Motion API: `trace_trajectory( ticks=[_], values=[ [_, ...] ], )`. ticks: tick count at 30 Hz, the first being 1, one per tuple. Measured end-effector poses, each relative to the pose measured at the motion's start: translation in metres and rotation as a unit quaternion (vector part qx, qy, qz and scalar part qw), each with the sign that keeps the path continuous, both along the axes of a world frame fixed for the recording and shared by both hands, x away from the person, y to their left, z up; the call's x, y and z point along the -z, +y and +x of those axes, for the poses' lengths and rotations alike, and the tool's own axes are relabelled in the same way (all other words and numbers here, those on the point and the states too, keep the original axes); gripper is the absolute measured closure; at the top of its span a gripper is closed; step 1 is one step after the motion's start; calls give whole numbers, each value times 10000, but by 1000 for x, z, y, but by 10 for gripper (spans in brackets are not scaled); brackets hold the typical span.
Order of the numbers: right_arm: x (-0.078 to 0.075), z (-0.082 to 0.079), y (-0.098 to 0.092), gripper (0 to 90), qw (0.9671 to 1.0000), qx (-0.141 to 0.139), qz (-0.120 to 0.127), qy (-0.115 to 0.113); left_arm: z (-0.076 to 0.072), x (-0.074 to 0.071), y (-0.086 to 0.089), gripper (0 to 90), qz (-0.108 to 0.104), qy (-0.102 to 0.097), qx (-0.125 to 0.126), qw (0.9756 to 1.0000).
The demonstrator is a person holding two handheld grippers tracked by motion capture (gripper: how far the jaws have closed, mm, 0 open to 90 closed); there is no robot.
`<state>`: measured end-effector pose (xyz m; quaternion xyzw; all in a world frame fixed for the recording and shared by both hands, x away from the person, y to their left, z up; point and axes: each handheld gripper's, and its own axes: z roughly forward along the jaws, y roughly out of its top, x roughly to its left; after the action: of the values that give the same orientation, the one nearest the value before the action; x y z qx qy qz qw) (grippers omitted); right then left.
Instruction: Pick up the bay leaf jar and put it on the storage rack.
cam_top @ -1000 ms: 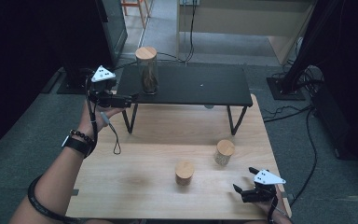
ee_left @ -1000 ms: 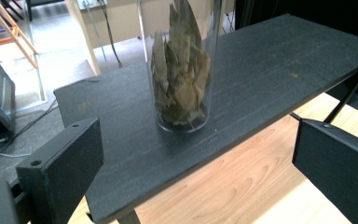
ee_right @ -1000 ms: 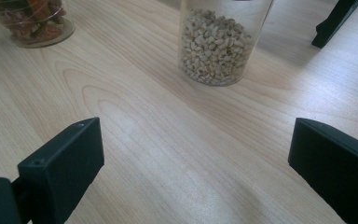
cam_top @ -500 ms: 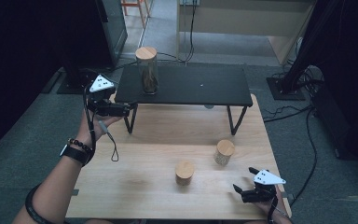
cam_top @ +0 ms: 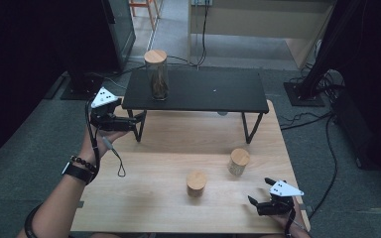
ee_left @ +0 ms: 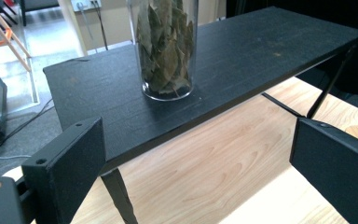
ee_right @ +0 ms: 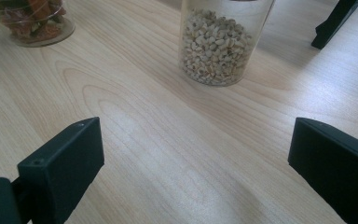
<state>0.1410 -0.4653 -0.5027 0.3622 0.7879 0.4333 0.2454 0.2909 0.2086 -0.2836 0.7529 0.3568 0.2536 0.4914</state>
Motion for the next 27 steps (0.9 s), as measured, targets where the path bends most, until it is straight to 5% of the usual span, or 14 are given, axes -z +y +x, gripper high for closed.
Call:
trace_trajectory(
  ticks=[27],
  values=[
    [0,0,0,31,10000,-2,-16,5,-11,49,15,0,-4,137,588,9982]
  ],
)
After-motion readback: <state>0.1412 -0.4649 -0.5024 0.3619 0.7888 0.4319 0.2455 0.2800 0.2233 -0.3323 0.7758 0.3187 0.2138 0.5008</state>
